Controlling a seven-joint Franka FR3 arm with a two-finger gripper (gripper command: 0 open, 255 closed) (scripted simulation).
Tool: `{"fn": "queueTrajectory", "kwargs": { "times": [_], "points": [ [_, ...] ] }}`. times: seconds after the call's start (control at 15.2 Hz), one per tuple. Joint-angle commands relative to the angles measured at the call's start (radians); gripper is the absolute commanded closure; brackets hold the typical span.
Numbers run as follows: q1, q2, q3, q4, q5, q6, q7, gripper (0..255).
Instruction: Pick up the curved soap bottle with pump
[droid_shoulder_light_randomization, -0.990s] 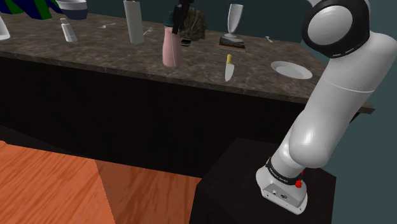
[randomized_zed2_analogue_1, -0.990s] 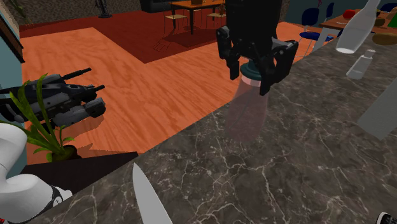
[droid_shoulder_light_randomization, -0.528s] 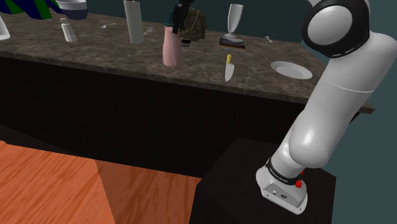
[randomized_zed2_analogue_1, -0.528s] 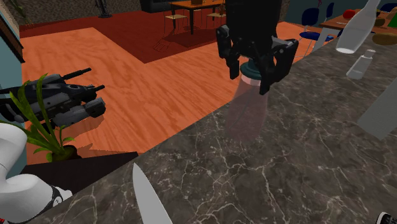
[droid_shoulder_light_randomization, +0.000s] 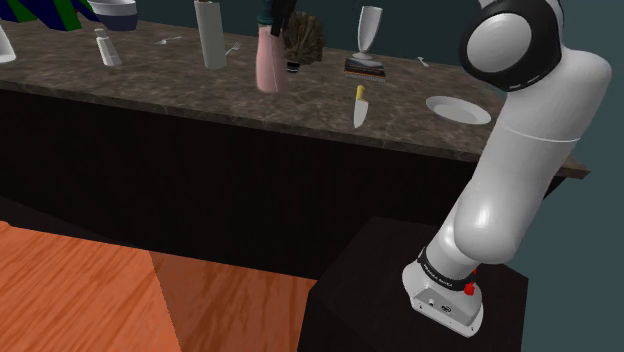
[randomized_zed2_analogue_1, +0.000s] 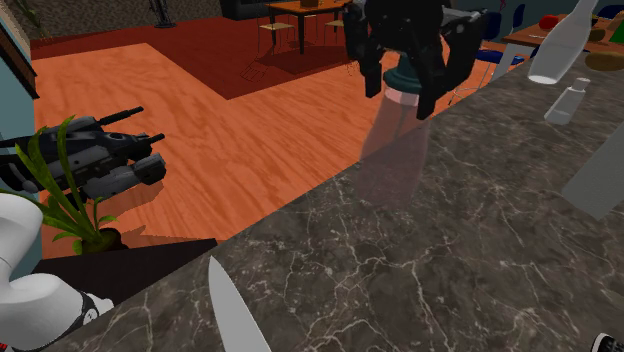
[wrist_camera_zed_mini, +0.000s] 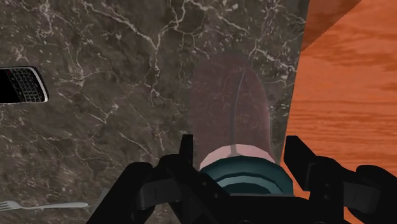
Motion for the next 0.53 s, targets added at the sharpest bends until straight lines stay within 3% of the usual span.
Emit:
{"fn": "queueTrajectory", "kwargs": {
  "times": [0.0,0.33,0.46],
  "points": [
    [-0.002,0.018,-0.001,0.054,0.003,-0.035,0.003,255],
    [-0.012,0.084,-0.003,0.222,0.014,-0.138,0.009,255],
    [-0.013,0.086,-0.003,0.228,0.015,-0.142,0.009,255]
  ]
}}
